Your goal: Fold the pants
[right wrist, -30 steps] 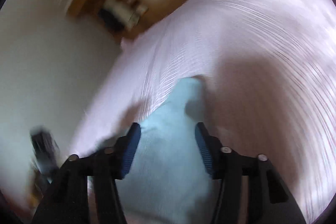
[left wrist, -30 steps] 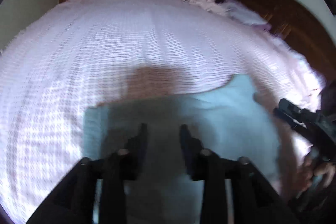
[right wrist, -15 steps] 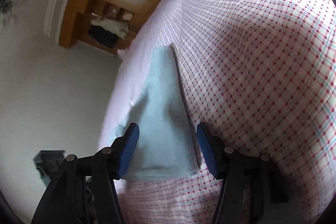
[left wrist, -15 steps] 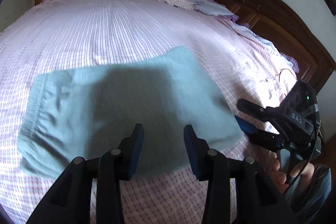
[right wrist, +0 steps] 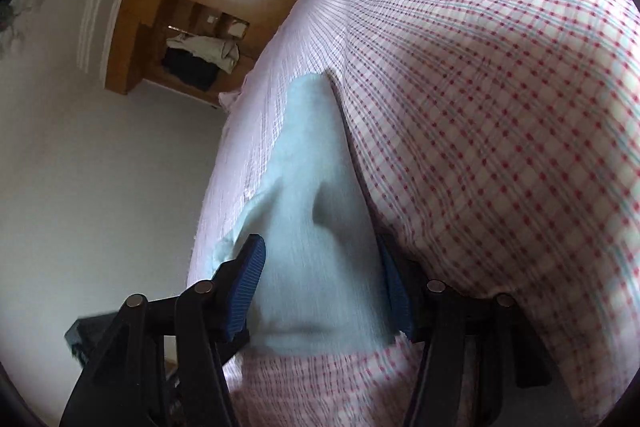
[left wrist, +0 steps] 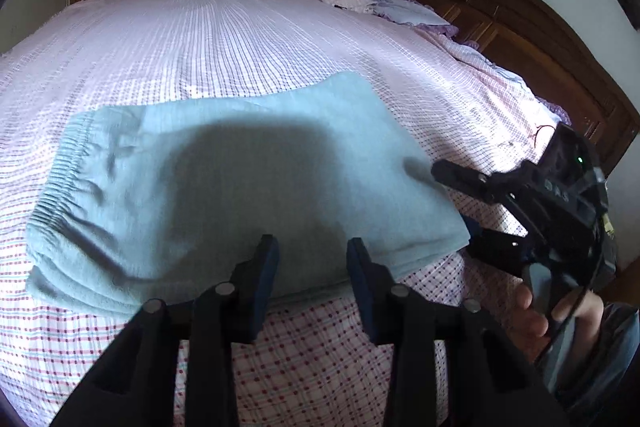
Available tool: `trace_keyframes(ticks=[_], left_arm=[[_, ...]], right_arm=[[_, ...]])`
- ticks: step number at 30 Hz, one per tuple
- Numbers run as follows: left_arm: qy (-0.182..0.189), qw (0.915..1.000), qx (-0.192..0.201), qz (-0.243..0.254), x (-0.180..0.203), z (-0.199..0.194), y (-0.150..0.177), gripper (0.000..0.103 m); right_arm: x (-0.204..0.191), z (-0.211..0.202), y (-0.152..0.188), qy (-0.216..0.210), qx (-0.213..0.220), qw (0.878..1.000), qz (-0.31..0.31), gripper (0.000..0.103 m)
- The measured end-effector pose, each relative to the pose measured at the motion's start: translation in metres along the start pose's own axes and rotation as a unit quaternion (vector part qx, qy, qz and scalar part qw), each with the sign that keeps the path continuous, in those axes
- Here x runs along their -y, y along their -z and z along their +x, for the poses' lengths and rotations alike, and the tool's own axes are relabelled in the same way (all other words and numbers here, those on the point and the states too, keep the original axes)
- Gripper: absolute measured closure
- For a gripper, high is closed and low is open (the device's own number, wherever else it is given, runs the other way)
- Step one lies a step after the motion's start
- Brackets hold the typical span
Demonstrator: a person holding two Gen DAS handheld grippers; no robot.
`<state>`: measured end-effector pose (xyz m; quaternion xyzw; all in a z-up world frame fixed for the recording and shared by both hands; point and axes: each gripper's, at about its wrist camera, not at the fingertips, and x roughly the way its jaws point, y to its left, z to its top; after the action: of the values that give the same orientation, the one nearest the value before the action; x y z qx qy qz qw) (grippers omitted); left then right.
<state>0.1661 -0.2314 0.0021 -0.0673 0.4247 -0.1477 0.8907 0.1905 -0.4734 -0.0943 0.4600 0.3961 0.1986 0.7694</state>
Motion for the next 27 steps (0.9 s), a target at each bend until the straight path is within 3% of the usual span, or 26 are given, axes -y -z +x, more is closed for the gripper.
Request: trace_keyframes(ticks=[1,2,3,5,8,10,15,17,20,23,27], left_arm=[[0.005,1.0,0.004,-0.001,0.001,-0.003,0.0,0.091],[0.012,0.9999,0.009,-0.002,0.003,-0.007,0.001,0.095],[0.01,0.9998,0.017,-0.002,0.005,-0.009,0.002,0.095],[0.008,0.9997,0.024,-0.002,0.007,-0.01,0.005,0.101],[0.01,0.9999,-0.002,0.002,0.009,0.007,0.016,0.103],[0.006,0.9998,-0.019,-0.001,0.004,0.024,0.025,0.103],[-0.003,1.0,0.004,-0.001,0.009,0.009,0.023,0.103],[-0.028,0.9994,0.02,0.003,0.013,0.003,0.027,0.103],[-0.052,0.9982,0.0,0.027,0.019,0.023,0.039,0.103],[-0.031,0.9995,-0.004,0.005,0.015,0.017,0.034,0.103],[0.038,0.9984,-0.019,-0.036,-0.006,0.003,0.023,0.103]], right_arm=[[-0.003,0.004,-0.003,0.01,-0.002,1.0,-0.006,0.067],[-0.005,0.008,-0.004,0.024,-0.004,1.0,-0.017,0.085],[-0.006,0.013,-0.005,0.039,-0.009,0.999,-0.024,0.092],[-0.005,0.021,-0.006,0.044,-0.012,0.999,-0.018,0.094],[-0.01,0.016,-0.007,0.042,-0.005,0.999,-0.024,0.096],[-0.022,0.014,-0.005,0.058,0.001,0.997,-0.057,0.098],[-0.067,0.013,0.008,0.118,0.032,0.976,-0.182,0.098],[-0.071,0.013,0.014,0.127,0.036,0.97,-0.202,0.098],[-0.08,0.013,0.015,0.124,0.035,0.969,-0.21,0.098],[-0.107,0.01,0.026,0.149,0.052,0.95,-0.268,0.099],[-0.149,0.011,0.055,0.175,0.087,0.908,-0.369,0.099]])
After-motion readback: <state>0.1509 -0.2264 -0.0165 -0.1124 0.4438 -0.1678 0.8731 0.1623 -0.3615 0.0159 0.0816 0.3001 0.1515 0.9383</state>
